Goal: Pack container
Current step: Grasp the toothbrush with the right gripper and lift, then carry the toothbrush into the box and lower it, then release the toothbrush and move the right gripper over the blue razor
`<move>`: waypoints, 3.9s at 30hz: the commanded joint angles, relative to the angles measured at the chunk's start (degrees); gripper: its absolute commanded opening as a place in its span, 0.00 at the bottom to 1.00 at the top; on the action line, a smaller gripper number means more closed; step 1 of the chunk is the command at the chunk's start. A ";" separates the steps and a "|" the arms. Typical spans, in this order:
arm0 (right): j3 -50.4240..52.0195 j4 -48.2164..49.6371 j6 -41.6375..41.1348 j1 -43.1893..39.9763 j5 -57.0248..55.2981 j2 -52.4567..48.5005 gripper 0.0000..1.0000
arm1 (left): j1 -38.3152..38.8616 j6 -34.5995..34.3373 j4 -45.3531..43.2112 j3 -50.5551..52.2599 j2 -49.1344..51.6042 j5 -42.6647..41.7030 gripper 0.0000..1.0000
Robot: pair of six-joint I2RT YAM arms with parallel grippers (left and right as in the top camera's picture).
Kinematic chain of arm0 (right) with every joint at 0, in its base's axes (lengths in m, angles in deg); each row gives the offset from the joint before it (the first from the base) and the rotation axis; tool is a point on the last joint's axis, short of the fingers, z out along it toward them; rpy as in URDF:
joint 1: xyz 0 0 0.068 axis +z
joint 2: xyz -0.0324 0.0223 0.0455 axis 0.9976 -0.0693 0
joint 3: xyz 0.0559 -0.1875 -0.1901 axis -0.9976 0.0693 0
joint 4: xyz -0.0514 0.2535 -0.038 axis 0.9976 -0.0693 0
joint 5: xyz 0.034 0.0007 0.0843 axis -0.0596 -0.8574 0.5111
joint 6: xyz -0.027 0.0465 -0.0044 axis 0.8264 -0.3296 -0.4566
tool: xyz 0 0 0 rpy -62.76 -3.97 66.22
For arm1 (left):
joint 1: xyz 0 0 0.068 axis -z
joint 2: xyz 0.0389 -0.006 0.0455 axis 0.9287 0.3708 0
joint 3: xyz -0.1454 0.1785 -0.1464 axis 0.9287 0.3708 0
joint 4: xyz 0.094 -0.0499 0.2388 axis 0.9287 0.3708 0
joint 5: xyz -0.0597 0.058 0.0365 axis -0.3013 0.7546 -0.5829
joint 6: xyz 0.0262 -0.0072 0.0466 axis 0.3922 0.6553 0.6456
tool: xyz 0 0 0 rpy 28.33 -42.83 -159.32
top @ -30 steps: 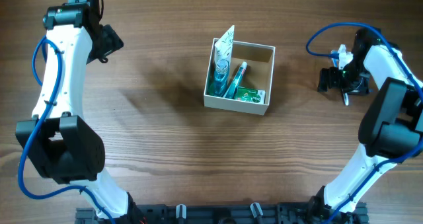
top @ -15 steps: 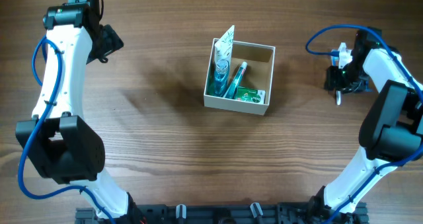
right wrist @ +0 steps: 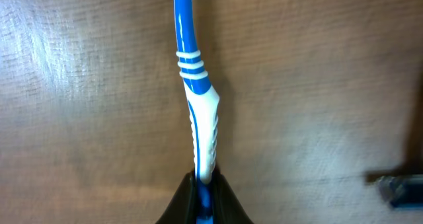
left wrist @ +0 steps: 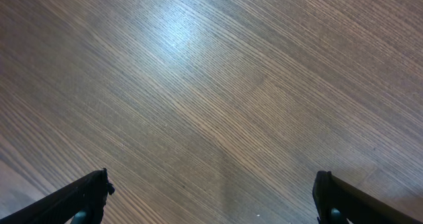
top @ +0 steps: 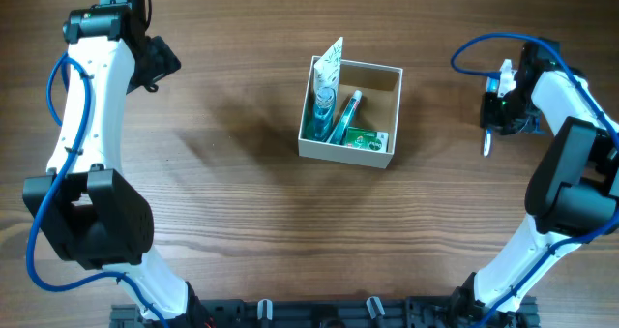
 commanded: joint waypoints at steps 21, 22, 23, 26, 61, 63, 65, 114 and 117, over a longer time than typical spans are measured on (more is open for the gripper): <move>-30.64 -17.35 -10.82 17.59 30.88 10.56 0.04 | -0.22 -0.17 0.02 -0.04 0.24 0.50 1.00; -30.47 -17.20 -11.98 19.50 30.82 10.32 0.04 | -0.22 -0.17 0.02 -0.04 0.24 0.50 1.00; -30.36 -17.18 -12.92 20.90 30.27 10.21 0.04 | -0.22 -0.17 0.02 -0.04 0.24 0.50 1.00; -29.35 -18.86 -18.21 26.49 23.15 9.53 0.04 | -0.22 -0.17 0.02 -0.04 0.24 0.50 1.00; -13.77 -17.42 -61.55 35.32 4.63 8.74 0.24 | -0.22 -0.17 0.02 -0.04 0.24 0.50 1.00; -13.79 -16.81 -61.51 35.21 4.02 8.74 0.25 | -0.22 -0.17 0.02 -0.04 0.24 0.50 1.00; -14.08 -16.63 -61.37 34.56 0.96 9.07 0.26 | -0.22 -0.17 0.02 -0.04 0.24 0.50 1.00; -14.95 4.11 16.09 -14.64 4.48 -6.64 1.00 | -0.22 -0.17 0.02 -0.04 0.24 0.50 1.00; -14.95 4.13 16.17 -13.84 3.89 -8.13 1.00 | -0.22 -0.17 0.02 -0.04 0.24 0.50 1.00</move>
